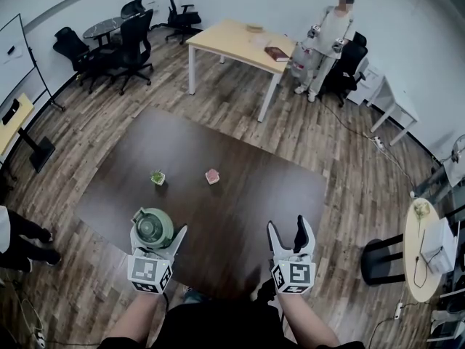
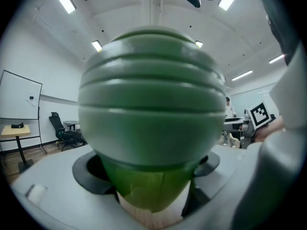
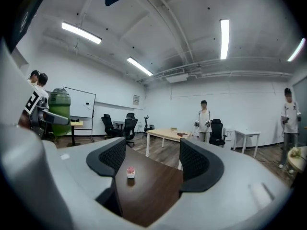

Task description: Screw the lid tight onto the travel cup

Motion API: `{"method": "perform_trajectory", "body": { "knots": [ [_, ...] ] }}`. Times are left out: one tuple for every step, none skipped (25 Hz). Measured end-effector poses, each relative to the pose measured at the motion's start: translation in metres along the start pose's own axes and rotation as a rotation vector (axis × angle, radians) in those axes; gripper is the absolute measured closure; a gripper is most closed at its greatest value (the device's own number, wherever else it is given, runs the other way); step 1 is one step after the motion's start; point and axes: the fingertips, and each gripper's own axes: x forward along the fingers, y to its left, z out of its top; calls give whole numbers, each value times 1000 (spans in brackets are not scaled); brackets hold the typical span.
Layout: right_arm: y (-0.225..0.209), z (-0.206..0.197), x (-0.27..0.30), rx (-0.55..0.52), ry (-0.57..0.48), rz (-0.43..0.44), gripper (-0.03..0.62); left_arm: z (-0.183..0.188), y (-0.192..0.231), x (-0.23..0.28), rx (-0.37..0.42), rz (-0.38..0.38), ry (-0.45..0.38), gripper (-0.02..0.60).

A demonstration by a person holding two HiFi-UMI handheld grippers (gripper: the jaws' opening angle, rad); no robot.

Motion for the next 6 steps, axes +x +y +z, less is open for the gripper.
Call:
{"method": "perform_trajectory", "body": {
  "knots": [
    [-1, -1, 0, 1, 1, -3, 230, 0, 0, 0, -2, 0, 1, 174],
    [-3, -1, -1, 2, 3, -5, 230, 0, 0, 0, -4, 0, 2, 175],
    [-4, -2, -1, 3, 5, -7, 230, -1, 0, 0, -6, -1, 4, 175],
    [-5, -2, -2, 5, 6, -9, 230, -1, -1, 0, -7, -1, 6, 175],
    [-6, -3, -3, 6, 8, -12, 230, -2, -1, -1, -7, -2, 8, 175],
    [-7, -4, -3, 8, 10, -14, 230, -2, -1, -1, -7, -2, 11, 174]
  ]
}}
